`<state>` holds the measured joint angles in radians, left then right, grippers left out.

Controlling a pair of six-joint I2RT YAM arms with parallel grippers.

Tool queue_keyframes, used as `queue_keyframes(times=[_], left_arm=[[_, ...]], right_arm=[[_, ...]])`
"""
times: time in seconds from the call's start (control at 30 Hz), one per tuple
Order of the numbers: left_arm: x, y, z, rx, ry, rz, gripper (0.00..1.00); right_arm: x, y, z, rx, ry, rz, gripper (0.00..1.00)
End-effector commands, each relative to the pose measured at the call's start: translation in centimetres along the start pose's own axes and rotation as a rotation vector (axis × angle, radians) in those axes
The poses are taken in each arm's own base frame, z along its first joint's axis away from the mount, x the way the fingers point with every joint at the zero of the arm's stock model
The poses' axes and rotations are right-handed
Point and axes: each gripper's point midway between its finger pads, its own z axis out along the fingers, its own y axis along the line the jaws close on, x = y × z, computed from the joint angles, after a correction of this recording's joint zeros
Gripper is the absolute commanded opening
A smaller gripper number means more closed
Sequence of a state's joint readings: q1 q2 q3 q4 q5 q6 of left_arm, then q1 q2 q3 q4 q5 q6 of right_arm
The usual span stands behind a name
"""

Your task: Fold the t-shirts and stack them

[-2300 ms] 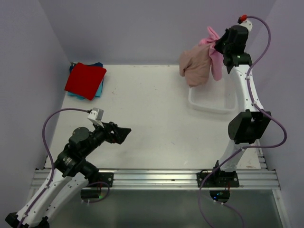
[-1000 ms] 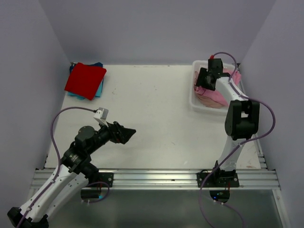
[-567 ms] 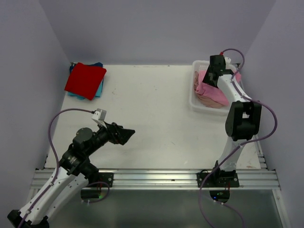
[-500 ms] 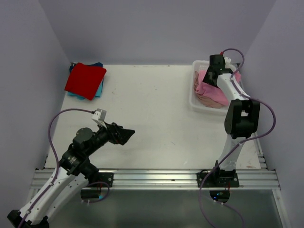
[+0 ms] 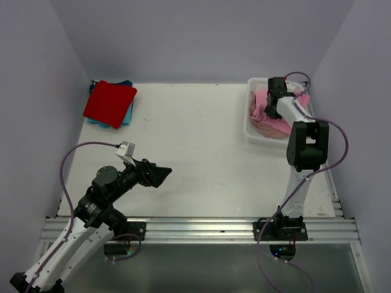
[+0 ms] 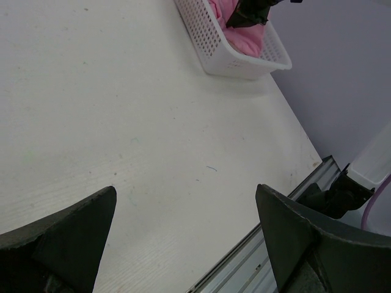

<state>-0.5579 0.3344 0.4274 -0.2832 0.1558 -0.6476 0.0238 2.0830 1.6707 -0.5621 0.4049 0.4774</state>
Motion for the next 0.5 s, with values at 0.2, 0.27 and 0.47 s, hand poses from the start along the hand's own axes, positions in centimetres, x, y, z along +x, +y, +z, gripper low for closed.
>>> queue_keyframes(times=[0.2, 0.27, 0.47], left_arm=[[-0.6, -0.6, -0.1, 0.016, -0.013, -0.013, 1.00], [-0.4, -0.6, 0.0, 0.018, -0.006, -0.014, 1.00], [-0.2, -0.5, 0.5, 0.025, -0.005, -0.015, 1.00]], right_arm=[[-5.3, -0.6, -8.1, -0.165, -0.251, 0.079, 0.00], [-6.7, -1.3, -11.9, -0.227, -0.331, 0.105, 0.00], [-10.0, -1.5, -23.3, -0.518, -0.578, 0.149, 0.00]])
